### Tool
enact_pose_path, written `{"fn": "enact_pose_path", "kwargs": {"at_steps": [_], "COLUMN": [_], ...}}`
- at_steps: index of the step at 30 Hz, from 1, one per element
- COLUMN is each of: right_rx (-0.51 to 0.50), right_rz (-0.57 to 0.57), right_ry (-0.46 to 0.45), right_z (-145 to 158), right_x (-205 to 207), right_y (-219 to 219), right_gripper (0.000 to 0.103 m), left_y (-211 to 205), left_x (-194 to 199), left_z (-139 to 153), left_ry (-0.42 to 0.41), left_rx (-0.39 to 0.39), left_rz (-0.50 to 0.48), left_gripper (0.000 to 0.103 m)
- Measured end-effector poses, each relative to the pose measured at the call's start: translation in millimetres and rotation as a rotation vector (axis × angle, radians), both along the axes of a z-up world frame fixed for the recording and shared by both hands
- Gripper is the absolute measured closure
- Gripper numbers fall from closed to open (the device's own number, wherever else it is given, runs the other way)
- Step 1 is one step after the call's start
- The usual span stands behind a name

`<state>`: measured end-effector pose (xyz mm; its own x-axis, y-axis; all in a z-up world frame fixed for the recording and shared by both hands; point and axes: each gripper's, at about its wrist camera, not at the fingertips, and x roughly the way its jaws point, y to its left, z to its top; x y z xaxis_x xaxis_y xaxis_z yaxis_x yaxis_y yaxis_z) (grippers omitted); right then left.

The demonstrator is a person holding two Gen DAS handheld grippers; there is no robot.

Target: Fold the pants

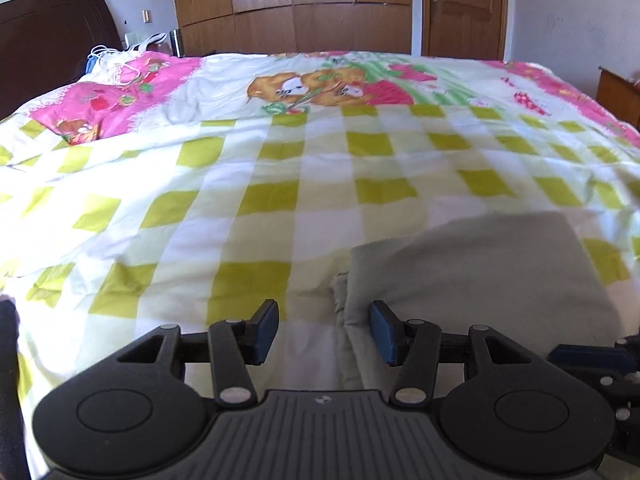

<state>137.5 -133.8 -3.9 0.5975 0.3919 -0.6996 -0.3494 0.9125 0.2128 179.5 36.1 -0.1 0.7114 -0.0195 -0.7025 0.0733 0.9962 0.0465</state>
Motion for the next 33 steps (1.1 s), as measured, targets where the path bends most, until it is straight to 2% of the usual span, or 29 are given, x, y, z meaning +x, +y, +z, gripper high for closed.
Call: {"fn": "enact_pose_path", "kwargs": {"at_steps": [2, 4, 7, 10, 12, 14, 17, 19, 21, 24, 29, 33], "right_rx": [-0.004, 0.036, 0.049, 0.015, -0.013, 0.006, 0.031, 0.029, 0.006, 0.009, 0.015, 0.010], "right_rz": [-0.001, 0.016, 0.063, 0.109, 0.079, 0.053, 0.011, -0.031, -0.073, -0.130, -0.170, -0.184], "right_ry": [-0.011, -0.021, -0.033, 0.026, 0.061, 0.032, -0.019, -0.028, -0.035, -0.007, 0.021, 0.036], "right_z": [2.8, 11.8, 17.4, 2.5, -4.3, 6.1, 23.3, 26.2, 24.3, 18.8, 12.8, 8.7], "right_x": [-10.5, -28.4, -54.3, -63.1, -64.0, -71.1, -86.2, -93.3, -101.4, -111.4, -132.2, -146.5], "right_y": [1.4, 0.0, 7.5, 24.1, 26.8, 20.4, 7.3, -0.3, -6.4, -16.9, -26.0, -30.0], "right_gripper": [0.082, 0.082, 0.082, 0.081, 0.083, 0.081, 0.081, 0.081, 0.081, 0.079, 0.079, 0.079], "left_y": [4.2, 7.0, 3.2, -5.6, -7.1, -7.4, -11.9, -17.7, -24.0, -32.4, -38.9, -45.4], "left_x": [-8.9, -19.5, -39.3, -51.0, -59.9, -73.5, -94.5, -108.2, -120.8, -136.8, -156.9, -170.1], "left_z": [7.7, 15.2, 19.2, 12.7, 12.2, 19.0, 25.9, 27.3, 26.7, 23.8, 14.9, 10.4], "left_ry": [-0.007, -0.009, -0.009, 0.030, 0.056, 0.046, 0.049, 0.049, 0.049, 0.055, 0.090, 0.102], "left_rx": [-0.012, -0.022, -0.008, 0.036, 0.044, 0.030, -0.003, -0.019, -0.004, 0.009, -0.027, 0.006], "left_rz": [0.006, 0.007, -0.007, -0.020, -0.009, -0.007, -0.019, -0.030, -0.033, -0.036, -0.041, -0.054], "left_gripper": [0.039, 0.039, 0.037, 0.037, 0.037, 0.036, 0.028, 0.025, 0.024, 0.022, 0.018, 0.017]}}
